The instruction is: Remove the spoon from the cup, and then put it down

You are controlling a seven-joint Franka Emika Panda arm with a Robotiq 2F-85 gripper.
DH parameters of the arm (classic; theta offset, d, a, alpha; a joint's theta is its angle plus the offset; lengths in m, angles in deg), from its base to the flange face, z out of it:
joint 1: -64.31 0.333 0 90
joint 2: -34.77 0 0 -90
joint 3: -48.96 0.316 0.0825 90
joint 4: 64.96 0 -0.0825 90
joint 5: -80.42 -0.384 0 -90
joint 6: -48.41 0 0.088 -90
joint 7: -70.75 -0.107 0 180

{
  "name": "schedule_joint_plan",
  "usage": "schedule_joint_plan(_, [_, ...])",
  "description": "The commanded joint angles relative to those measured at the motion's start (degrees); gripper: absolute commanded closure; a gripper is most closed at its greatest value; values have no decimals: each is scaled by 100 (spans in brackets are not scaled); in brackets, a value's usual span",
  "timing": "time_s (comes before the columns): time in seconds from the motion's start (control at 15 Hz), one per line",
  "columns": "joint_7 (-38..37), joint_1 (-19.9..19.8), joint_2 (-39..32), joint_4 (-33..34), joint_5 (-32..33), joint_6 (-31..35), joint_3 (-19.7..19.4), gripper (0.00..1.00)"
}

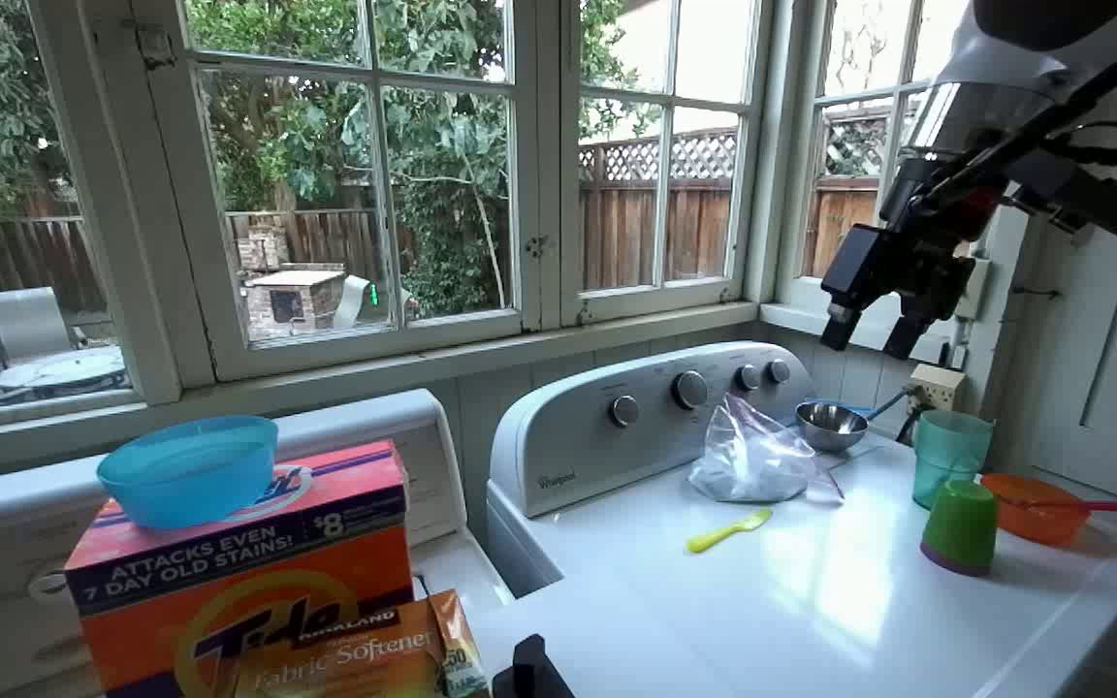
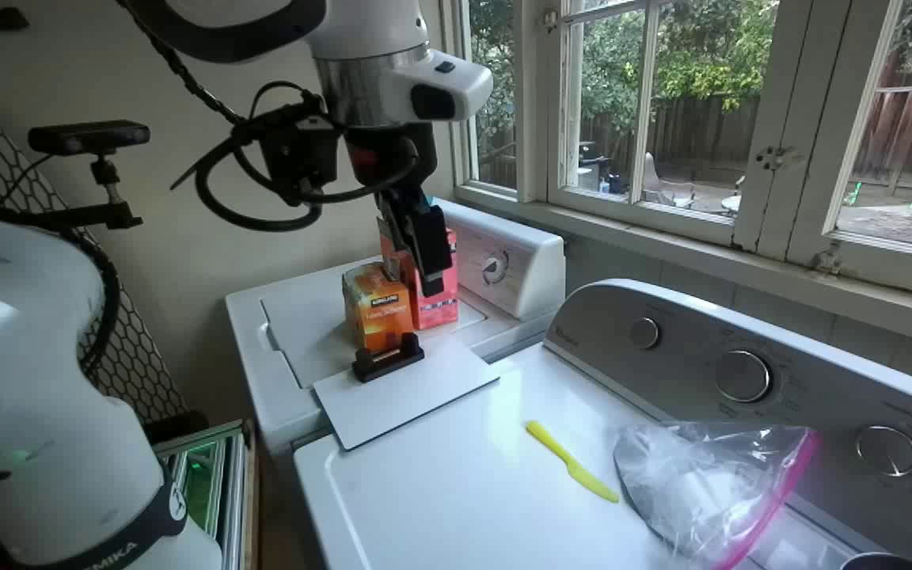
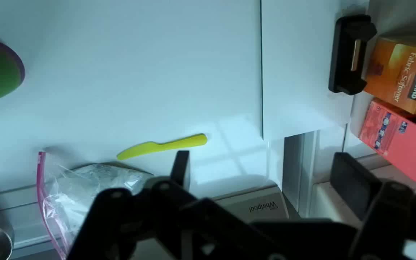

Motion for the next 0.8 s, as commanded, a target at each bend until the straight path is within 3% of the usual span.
schedule_joint_plan(0.0, [46,-68,-15,-29,-53,-25,61,0])
schedule_joint_plan(0.73, [-157,-194,-242,-84,57,128,170,0])
